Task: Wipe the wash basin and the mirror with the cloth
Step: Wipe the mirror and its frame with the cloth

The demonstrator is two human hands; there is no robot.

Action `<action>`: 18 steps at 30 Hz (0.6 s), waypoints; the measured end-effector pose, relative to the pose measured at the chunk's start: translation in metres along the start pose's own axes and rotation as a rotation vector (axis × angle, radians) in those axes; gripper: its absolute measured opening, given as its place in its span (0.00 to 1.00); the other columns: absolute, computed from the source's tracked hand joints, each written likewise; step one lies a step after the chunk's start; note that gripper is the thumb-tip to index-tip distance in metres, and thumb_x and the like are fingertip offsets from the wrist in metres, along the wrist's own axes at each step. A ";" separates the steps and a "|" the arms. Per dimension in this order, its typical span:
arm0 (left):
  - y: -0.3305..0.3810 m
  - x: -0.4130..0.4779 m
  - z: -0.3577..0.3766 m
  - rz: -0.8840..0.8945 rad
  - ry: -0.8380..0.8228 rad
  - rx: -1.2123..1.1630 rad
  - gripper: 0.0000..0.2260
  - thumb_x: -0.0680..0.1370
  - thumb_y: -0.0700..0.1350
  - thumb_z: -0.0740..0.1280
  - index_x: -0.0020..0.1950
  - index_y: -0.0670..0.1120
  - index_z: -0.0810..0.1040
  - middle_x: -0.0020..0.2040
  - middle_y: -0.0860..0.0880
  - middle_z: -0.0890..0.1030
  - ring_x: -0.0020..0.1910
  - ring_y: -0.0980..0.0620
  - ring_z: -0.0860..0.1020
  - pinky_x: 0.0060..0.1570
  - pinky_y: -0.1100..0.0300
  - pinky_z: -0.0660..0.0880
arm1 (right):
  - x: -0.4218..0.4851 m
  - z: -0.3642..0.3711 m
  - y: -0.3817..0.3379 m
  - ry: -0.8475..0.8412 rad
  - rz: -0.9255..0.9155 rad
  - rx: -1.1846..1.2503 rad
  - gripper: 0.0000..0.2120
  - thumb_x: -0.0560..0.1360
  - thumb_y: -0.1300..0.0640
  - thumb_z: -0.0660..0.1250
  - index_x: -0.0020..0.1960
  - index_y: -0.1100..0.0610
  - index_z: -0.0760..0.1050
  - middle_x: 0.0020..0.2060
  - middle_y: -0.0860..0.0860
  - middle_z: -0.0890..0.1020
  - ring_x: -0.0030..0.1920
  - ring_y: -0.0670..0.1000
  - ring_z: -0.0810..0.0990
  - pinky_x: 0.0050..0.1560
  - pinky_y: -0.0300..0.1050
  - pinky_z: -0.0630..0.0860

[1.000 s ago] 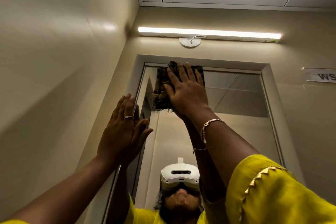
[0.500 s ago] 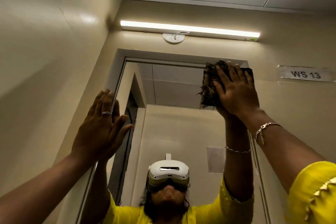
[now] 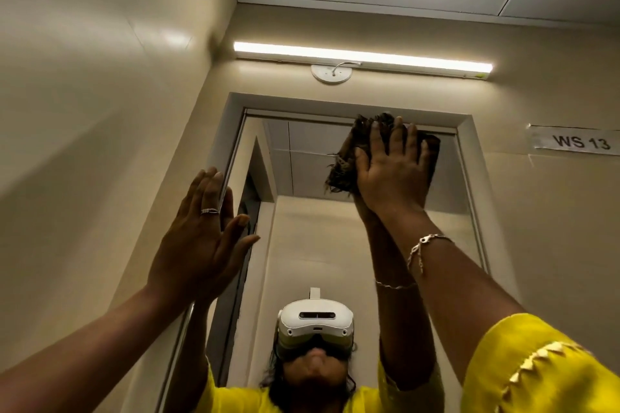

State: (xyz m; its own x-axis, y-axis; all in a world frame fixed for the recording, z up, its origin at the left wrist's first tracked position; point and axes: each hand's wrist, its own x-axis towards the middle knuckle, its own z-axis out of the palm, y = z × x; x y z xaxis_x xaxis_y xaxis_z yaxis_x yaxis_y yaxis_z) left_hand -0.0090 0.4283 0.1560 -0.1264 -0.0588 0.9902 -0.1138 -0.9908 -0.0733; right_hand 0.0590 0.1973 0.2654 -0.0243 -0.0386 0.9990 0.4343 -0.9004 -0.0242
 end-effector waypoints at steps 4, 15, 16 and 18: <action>0.000 -0.001 0.001 -0.005 0.030 0.000 0.43 0.72 0.72 0.44 0.74 0.39 0.55 0.74 0.37 0.59 0.72 0.43 0.56 0.64 0.49 0.64 | -0.001 0.002 -0.047 -0.024 -0.058 0.041 0.26 0.80 0.44 0.44 0.76 0.51 0.44 0.76 0.57 0.44 0.75 0.59 0.40 0.73 0.56 0.38; -0.003 -0.001 0.003 -0.038 0.029 -0.045 0.39 0.75 0.69 0.44 0.73 0.40 0.58 0.73 0.37 0.63 0.72 0.40 0.62 0.64 0.49 0.67 | -0.006 0.010 -0.141 -0.099 -0.260 0.119 0.27 0.80 0.45 0.44 0.76 0.52 0.43 0.75 0.59 0.42 0.74 0.60 0.37 0.72 0.57 0.35; -0.001 -0.001 0.001 -0.041 0.032 -0.054 0.41 0.74 0.70 0.42 0.73 0.39 0.58 0.73 0.37 0.63 0.72 0.40 0.62 0.64 0.49 0.66 | -0.006 0.011 -0.145 -0.102 -0.276 0.117 0.27 0.80 0.45 0.44 0.76 0.52 0.43 0.75 0.59 0.42 0.74 0.60 0.37 0.72 0.58 0.35; 0.002 -0.003 -0.002 -0.043 0.032 -0.043 0.42 0.74 0.70 0.41 0.73 0.38 0.59 0.73 0.37 0.63 0.72 0.39 0.61 0.64 0.49 0.65 | -0.005 0.012 -0.148 -0.102 -0.302 0.109 0.26 0.80 0.44 0.43 0.76 0.51 0.44 0.75 0.58 0.43 0.74 0.60 0.37 0.72 0.58 0.35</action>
State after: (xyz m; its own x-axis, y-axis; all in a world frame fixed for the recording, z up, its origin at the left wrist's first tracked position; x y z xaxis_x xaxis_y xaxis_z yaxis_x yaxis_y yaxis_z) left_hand -0.0108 0.4268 0.1530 -0.1517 -0.0116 0.9884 -0.1617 -0.9862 -0.0364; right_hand 0.0056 0.3361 0.2645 -0.0786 0.2718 0.9591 0.5149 -0.8128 0.2725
